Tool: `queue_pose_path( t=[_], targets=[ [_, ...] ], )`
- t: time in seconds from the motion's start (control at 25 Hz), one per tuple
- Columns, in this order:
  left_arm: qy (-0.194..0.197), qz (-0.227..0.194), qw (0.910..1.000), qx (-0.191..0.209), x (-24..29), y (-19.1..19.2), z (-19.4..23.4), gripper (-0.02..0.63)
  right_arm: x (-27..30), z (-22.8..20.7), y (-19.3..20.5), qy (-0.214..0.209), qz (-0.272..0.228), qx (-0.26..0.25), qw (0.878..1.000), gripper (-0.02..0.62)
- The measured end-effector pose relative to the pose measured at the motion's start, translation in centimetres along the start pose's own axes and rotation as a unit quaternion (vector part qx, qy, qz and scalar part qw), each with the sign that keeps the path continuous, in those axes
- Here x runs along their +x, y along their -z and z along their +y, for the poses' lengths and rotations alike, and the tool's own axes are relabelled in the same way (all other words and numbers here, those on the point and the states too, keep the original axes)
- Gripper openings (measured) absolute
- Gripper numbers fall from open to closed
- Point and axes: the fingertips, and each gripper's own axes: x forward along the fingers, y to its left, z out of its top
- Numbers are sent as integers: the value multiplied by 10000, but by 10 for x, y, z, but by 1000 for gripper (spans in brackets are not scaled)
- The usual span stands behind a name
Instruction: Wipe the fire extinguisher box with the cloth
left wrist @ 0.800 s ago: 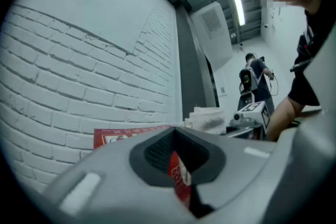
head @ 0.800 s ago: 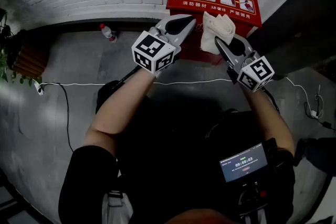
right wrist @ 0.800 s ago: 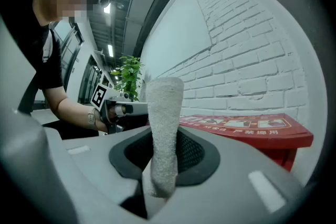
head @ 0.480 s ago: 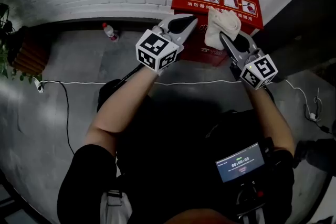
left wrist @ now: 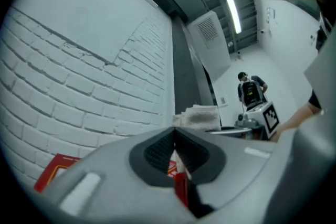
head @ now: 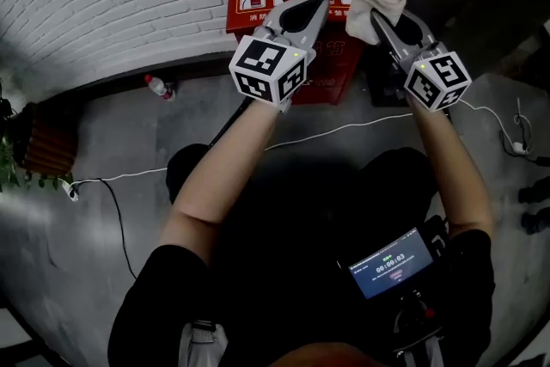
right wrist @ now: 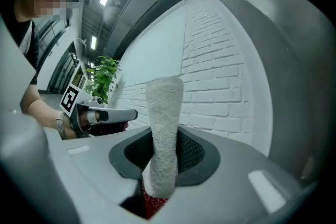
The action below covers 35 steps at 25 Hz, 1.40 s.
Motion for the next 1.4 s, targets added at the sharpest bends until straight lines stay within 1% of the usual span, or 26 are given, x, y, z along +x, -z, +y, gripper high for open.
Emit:
queue_pose_path(
  t=[0.08,0.24,0.44,0.6,0.8,0.92,1.0,1.12,1.24,1.4],
  targets=[
    [-10,-1,10000,-53,22,5,-14,0,-15,-24,1,295,9,-61,9995,97],
    [-77,136,9997,-172,61,27,-45,0,-37,-65,11,620,38,-174,9979,97],
    [-172,295,9994,-72,91,59,-74,0,-49,-102,38,1061,122,-176,9941,96],
    [-356,407,9985,-40,98,98,-83,-1,-42,-123,65,1208,267,-342,9917,95],
    [-213,668,9975,12,100,149,-91,0,-27,-140,115,1254,486,-551,9894,95],
    [-213,786,9967,0,100,175,-89,0,-13,-146,145,1145,636,-605,9895,95],
    [-275,863,9959,-30,99,191,-86,0,-1,-144,164,967,757,-653,9903,95],
    [-392,972,9944,-93,98,210,-80,0,14,-139,190,626,948,-881,9896,95],
    [-486,1050,9932,-157,98,226,-73,-1,27,-131,211,299,1101,-1263,9854,95],
    [-554,1090,9923,-182,96,239,-69,-1,41,-113,226,-154,1260,-1984,9719,95]
  ],
)
